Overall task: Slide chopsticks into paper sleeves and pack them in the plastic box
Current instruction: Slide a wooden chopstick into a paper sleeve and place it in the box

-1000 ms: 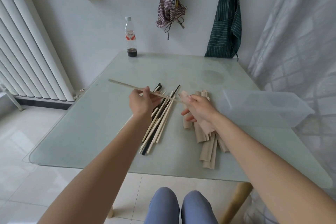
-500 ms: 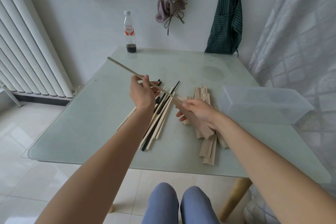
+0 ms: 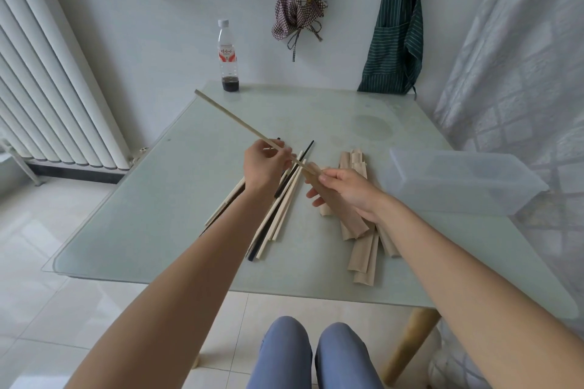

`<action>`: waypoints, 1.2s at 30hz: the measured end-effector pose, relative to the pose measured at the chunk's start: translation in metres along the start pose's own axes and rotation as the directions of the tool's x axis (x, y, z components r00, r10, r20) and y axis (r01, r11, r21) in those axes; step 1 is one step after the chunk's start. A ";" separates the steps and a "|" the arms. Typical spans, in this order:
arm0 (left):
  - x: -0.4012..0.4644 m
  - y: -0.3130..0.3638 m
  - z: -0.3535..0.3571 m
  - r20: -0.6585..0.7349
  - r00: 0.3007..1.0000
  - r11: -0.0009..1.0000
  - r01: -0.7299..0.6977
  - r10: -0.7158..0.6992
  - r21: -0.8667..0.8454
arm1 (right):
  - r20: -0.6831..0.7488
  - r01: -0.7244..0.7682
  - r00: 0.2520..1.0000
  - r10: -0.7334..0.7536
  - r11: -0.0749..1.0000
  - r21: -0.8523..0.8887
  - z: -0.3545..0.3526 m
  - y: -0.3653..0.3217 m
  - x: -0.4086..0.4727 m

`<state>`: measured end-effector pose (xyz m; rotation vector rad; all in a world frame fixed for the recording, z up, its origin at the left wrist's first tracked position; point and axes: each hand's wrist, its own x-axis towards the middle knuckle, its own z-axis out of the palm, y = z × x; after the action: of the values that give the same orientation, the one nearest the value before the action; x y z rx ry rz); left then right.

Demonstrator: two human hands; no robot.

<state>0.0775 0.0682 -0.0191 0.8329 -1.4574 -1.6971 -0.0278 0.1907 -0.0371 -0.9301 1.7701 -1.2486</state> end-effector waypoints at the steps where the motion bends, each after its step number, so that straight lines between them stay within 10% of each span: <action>1: -0.001 -0.002 0.001 0.030 1.000 0.999 0.008 -0.009 0.032 | 0.001 0.004 1.000 -0.004 1.000 -0.002 0.001 -0.001 0.000; 36: -0.002 0.005 -0.008 0.271 0.963 1.000 -0.012 0.008 0.013 | -0.008 0.044 0.999 -0.044 0.992 0.121 -0.008 -0.011 -0.018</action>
<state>0.0856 0.0657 -0.0151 0.6159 -1.6533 -1.8501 -0.0257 0.2066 -0.0215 -0.9013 1.6661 -1.3711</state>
